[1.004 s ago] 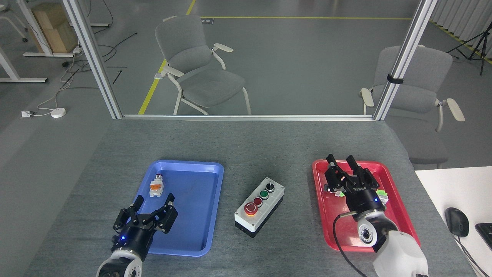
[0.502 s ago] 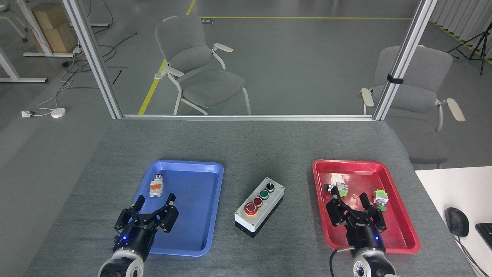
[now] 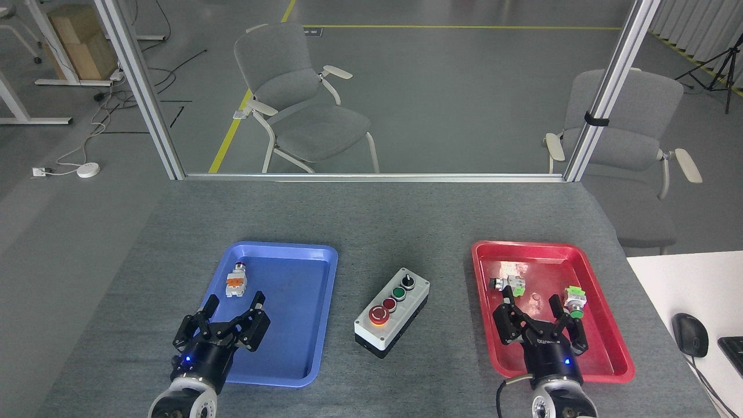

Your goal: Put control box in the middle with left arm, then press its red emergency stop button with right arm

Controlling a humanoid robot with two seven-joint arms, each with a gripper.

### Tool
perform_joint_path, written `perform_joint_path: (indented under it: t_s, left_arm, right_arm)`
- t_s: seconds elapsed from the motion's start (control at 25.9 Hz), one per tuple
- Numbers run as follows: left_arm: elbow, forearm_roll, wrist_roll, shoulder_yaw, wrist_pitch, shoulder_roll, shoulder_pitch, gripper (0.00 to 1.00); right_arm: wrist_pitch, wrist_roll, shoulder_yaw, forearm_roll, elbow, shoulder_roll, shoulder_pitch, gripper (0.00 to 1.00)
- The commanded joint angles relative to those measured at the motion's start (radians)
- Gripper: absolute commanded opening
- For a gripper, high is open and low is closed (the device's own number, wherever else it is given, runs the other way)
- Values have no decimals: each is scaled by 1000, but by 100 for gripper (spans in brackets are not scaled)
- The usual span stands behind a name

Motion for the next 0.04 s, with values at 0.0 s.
perform_joint_path:
  t_s: [0.0]
  left_arm:
    - [0, 0, 0, 0, 0, 0, 0, 99]
  right_arm:
    - [-58, -8, -19, 0, 0, -17, -3, 99]
